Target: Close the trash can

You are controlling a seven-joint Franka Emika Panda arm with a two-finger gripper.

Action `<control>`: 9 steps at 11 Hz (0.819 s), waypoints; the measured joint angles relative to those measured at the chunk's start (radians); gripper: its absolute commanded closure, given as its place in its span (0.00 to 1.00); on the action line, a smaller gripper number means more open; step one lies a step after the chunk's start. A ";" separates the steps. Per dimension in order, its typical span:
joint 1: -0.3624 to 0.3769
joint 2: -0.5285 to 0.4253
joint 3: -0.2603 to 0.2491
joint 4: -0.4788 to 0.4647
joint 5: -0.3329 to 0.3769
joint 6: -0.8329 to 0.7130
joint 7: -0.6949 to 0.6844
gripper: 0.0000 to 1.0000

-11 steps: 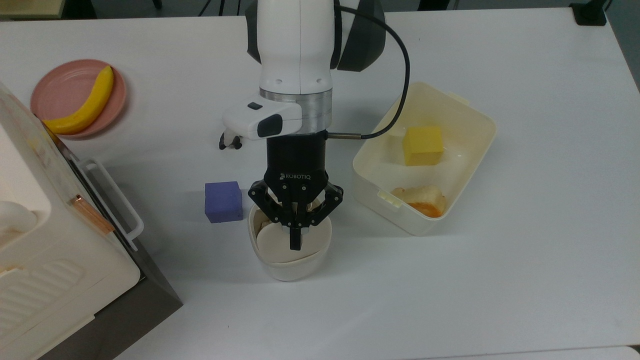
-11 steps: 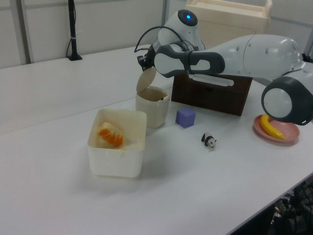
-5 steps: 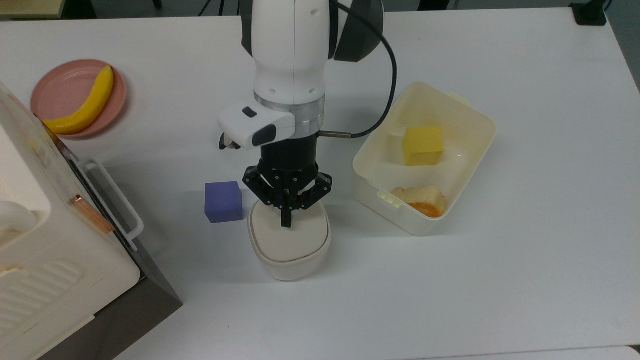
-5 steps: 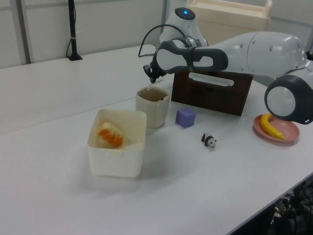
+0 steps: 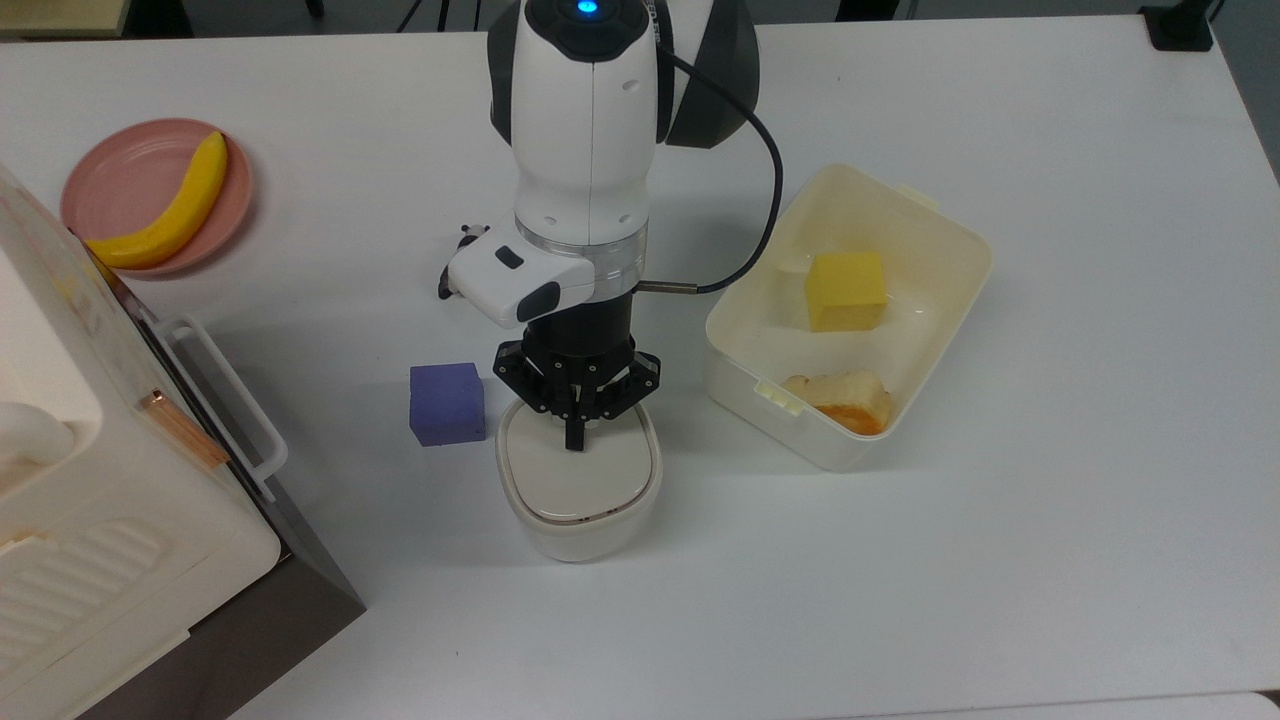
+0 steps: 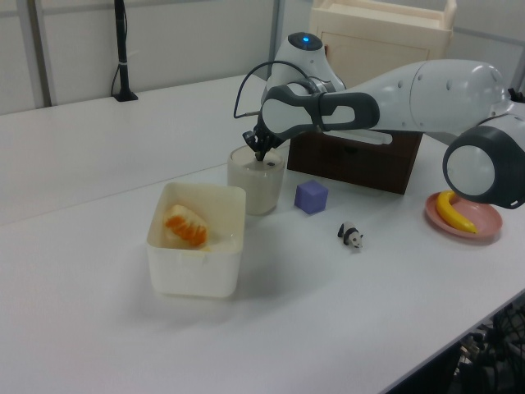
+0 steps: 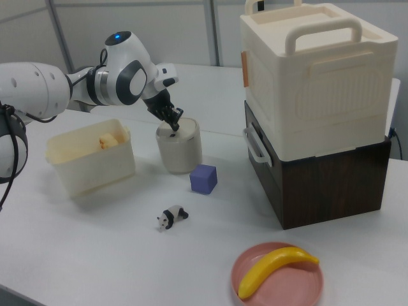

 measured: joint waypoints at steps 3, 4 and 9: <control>0.000 -0.017 0.000 0.002 0.009 -0.001 0.000 0.70; -0.002 -0.042 -0.001 0.004 0.038 -0.001 0.001 0.39; -0.006 -0.343 -0.006 -0.099 0.067 -0.459 -0.003 0.00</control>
